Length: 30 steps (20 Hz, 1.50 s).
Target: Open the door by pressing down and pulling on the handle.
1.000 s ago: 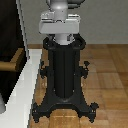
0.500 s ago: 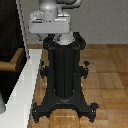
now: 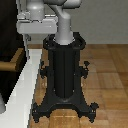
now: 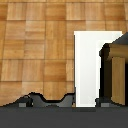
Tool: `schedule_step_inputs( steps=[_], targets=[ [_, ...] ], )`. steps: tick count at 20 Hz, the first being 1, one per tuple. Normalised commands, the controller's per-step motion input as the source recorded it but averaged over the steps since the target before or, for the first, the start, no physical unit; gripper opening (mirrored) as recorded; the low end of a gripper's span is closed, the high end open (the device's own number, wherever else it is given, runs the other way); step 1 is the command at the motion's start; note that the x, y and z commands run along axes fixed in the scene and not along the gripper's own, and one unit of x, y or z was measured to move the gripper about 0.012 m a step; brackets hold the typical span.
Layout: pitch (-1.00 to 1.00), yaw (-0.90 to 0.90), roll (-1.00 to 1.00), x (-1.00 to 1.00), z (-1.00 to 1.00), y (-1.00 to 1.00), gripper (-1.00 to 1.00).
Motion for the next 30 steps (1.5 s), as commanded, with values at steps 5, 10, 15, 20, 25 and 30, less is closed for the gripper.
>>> schedule_step_inputs(
  steps=[5,10,15,20,25,30],
  targets=[
    [0.0,0.0,0.0,0.0,0.0,-0.2,1.0],
    [0.0,0.0,0.0,0.0,0.0,-0.6,1.0],
    [0.0,0.0,0.0,0.0,0.0,-0.2,1.0],
    [0.0,0.0,0.0,0.4,0.0,0.0,1.0],
    [0.0,0.0,0.0,0.4,0.0,-0.2,1.0],
    [0.0,0.0,0.0,0.0,0.0,-0.2,1.0]
  ],
)
